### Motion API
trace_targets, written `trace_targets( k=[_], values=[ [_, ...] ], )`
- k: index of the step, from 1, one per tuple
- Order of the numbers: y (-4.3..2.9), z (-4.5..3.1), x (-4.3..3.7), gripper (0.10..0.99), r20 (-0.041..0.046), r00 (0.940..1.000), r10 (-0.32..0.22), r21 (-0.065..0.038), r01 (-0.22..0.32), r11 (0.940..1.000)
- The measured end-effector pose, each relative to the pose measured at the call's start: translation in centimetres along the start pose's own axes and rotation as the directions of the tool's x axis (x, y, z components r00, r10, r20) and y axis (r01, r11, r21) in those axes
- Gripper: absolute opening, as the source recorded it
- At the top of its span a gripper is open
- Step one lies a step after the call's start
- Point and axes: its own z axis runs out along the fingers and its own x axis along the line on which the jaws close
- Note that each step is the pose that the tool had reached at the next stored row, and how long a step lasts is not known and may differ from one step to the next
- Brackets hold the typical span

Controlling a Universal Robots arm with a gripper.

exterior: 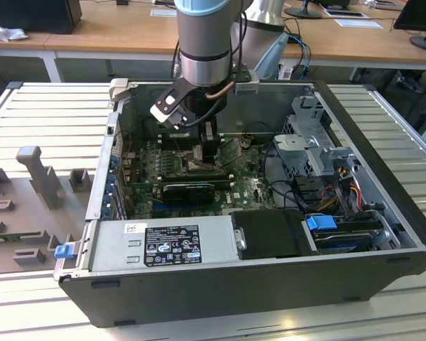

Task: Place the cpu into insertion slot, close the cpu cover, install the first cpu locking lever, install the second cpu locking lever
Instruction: 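Place the cpu into insertion slot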

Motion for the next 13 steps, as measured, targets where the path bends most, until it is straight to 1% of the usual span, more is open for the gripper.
trace_targets(
  k=[3, 4, 8, 9, 10, 12, 13],
  values=[
    [-0.27, 0.47, 0.23, 0.533, 0.0003, 1.0000, 0.000, 0.000, 0.000, 1.0000],
    [-0.34, 0.77, 0.35, 0.533, 0.0002, 1.0000, 0.000, 0.000, 0.000, 1.0000],
    [-0.46, 1.53, 0.59, 0.533, 0.0002, 1.0000, 0.000, 0.000, 0.000, 1.0000],
    [-0.50, 1.86, 0.63, 0.533, 0.0005, 1.0000, 0.001, 0.001, -0.001, 1.0000],
    [-0.70, 2.02, 0.62, 0.533, 0.0006, 1.0000, 0.004, 0.000, -0.004, 1.0000],
    [-0.77, 2.12, 0.64, 0.533, 0.0017, 0.9998, 0.021, 0.000, -0.021, 0.9998],
    [-0.79, 2.31, 0.69, 0.533, 0.0025, 0.9995, 0.030, 0.000, -0.030, 0.9995]
  ],
)
